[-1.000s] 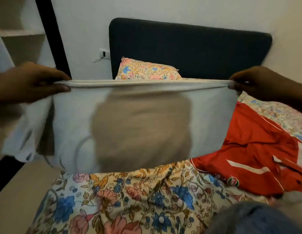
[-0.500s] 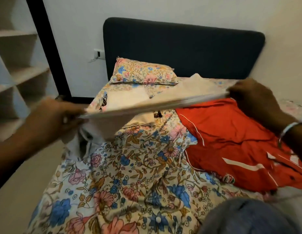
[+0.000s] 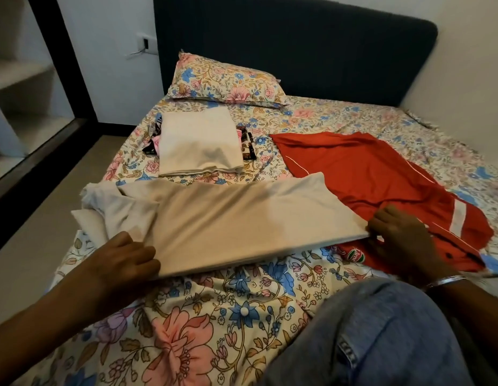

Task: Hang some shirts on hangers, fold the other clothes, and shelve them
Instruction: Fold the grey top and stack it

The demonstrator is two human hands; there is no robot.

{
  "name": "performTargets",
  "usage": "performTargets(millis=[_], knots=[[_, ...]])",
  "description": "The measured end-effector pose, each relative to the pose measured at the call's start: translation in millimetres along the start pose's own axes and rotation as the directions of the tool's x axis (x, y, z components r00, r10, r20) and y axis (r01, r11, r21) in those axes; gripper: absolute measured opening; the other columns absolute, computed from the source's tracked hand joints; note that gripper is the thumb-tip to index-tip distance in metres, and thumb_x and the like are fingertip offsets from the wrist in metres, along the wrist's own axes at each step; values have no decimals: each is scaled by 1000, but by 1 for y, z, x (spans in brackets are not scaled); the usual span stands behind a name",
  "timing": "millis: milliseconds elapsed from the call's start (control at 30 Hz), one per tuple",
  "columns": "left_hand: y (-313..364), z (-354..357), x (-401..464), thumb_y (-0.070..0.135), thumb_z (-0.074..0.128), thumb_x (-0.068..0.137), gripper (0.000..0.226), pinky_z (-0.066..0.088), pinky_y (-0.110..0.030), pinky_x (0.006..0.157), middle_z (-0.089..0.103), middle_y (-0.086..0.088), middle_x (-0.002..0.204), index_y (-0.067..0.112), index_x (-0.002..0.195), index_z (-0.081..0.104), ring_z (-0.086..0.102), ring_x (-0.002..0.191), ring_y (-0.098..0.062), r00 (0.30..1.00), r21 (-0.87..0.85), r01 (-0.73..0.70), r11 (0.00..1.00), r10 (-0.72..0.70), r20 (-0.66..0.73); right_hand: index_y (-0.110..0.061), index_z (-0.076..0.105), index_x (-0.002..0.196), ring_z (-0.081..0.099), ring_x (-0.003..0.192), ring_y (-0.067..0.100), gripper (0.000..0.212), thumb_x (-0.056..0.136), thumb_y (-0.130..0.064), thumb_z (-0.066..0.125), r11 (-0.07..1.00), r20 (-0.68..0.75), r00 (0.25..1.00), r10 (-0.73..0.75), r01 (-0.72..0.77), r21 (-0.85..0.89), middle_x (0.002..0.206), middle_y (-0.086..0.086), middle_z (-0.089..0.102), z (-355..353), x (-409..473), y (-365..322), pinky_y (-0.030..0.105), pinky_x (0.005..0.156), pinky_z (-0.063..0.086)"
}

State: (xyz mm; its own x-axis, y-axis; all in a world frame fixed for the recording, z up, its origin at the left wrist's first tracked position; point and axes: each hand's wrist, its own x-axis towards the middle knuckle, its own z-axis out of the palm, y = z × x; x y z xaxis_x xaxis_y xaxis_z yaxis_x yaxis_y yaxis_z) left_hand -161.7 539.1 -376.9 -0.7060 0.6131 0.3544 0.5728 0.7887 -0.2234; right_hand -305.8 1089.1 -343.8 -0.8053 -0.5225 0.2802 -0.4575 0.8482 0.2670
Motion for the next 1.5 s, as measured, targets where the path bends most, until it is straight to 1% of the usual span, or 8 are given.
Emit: performTargets(millis=[133, 300, 433, 733, 867, 1100, 1333, 1500], knots=[[16, -12, 13, 63, 38, 98, 47, 39, -29, 70, 59, 16, 70, 36, 75, 69, 54, 63, -3, 995, -129, 98, 987, -92, 50, -30, 68, 82, 57, 85, 15, 23, 75, -49, 58, 994, 225, 971, -81, 64, 85, 86, -8, 60, -7, 18, 6, 35, 74, 41], [23, 9, 94, 59, 37, 101, 51, 47, -32, 93, 65, 8, 132, 29, 135, 60, 61, 111, -10, 868, -436, 490, 755, -467, 168, -24, 71, 112, 62, 101, 14, 35, 93, -44, 49, 856, 186, 982, -27, -74, 511, 115, -6, 69, -38, 109, -64, 38, 88, 50], [12, 66, 135, 45, 30, 108, 47, 18, -44, 123, 36, 3, 161, 29, 151, 39, 34, 146, -19, 723, -330, 689, 645, -579, 377, -35, 25, 157, 24, 150, 17, 58, 104, -58, 30, 839, 566, 798, -204, -155, 521, 166, -6, 17, 12, 159, -120, 48, 122, 22], [-34, 110, 105, 51, 28, 107, 64, -10, -35, 124, 4, -2, 170, 20, 162, 17, -4, 156, -17, 503, -254, 860, 443, -819, 275, -31, 6, 160, -8, 155, 22, 69, 100, -65, 14, 838, 411, 819, 401, -509, 197, 169, 0, -8, 91, 156, -59, 57, 122, -1], [-24, 119, 100, 64, 25, 102, 75, -10, -39, 125, -1, -3, 170, 20, 162, 11, -10, 156, -16, 518, -218, 853, 475, -821, 241, -31, 8, 160, -3, 155, 16, 71, 100, -67, 21, 881, 343, 918, 200, -321, 347, 169, -4, 0, 83, 150, -72, 51, 122, 1], [-16, 94, 92, 56, 33, 104, 79, -8, -32, 124, -5, -11, 170, 9, 162, 9, -8, 156, -22, 502, -271, 860, 432, -810, 304, -27, 0, 160, -5, 155, 17, 65, 104, -56, 16, 932, 503, 832, 233, -339, 129, 168, -4, -6, 71, 165, -97, 50, 123, 1], [32, 50, 61, 57, 28, 105, 80, -8, -29, 122, -11, -11, 169, 7, 161, -1, -10, 156, -21, 649, -249, 749, 613, -605, 462, -15, 48, 141, 57, 123, 27, 39, 106, -27, 36, 981, 444, 894, -56, -32, 189, 143, 13, 55, 10, 167, -175, 33, 105, 42], [43, 13, 19, 41, 43, 105, 44, 42, -40, 113, 57, -5, 142, 16, 140, 55, 51, 130, -17, 861, -330, 509, 795, -478, 176, -8, 45, 137, 55, 117, 26, 54, 100, -47, 51, 946, 526, 829, -191, 13, 323, 142, 16, 51, -19, 166, -251, 31, 95, 42]])
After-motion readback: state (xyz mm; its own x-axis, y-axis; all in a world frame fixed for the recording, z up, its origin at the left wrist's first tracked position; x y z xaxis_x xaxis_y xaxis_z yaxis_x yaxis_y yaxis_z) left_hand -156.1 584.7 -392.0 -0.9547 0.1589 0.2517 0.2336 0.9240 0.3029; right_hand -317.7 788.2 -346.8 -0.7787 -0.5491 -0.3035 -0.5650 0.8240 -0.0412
